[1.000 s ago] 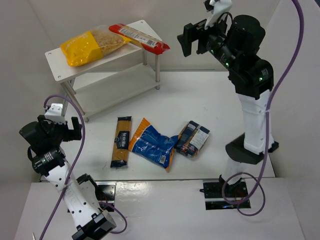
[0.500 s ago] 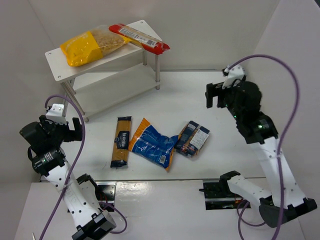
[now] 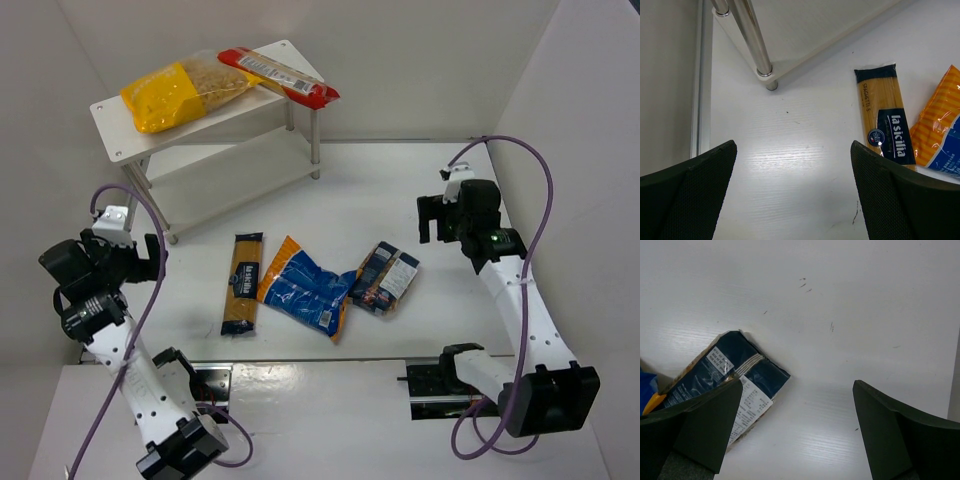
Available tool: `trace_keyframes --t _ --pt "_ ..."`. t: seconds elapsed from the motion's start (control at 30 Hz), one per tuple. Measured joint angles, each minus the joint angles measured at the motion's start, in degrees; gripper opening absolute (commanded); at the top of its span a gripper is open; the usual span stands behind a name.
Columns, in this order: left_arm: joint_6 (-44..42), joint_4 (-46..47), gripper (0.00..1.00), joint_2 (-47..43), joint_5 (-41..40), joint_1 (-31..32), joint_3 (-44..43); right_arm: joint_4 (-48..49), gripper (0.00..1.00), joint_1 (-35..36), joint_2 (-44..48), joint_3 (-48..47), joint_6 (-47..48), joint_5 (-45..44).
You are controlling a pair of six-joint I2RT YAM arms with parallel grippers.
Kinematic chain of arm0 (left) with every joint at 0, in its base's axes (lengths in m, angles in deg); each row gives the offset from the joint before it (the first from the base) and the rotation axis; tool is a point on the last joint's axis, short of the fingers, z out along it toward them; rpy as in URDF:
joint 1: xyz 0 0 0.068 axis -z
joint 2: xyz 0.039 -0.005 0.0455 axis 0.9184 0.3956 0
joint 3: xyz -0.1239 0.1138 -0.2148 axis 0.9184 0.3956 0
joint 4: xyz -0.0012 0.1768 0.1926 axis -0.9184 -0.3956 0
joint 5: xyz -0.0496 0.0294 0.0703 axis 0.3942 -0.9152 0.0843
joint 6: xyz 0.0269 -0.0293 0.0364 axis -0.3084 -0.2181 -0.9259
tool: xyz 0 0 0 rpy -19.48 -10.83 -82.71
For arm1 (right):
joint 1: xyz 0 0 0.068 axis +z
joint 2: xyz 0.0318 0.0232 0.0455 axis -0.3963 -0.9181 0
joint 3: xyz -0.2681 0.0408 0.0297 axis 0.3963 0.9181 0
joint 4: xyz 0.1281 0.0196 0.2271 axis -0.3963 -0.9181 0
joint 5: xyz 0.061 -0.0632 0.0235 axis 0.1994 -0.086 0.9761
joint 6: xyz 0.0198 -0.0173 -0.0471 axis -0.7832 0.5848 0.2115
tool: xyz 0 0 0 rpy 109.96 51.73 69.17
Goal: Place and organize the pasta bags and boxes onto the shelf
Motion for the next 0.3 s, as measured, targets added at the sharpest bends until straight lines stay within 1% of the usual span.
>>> trace_keyframes --t 0.13,0.3 --pt "-0.2 0.0 1.0 1.6 0.1 0.0 0.0 0.0 1.0 -1.6 -0.3 0.1 0.2 0.0" --pt "-0.3 -0.1 1.0 3.3 0.2 0.0 0.0 0.2 1.0 -1.8 -2.2 0.6 0.3 -0.9"
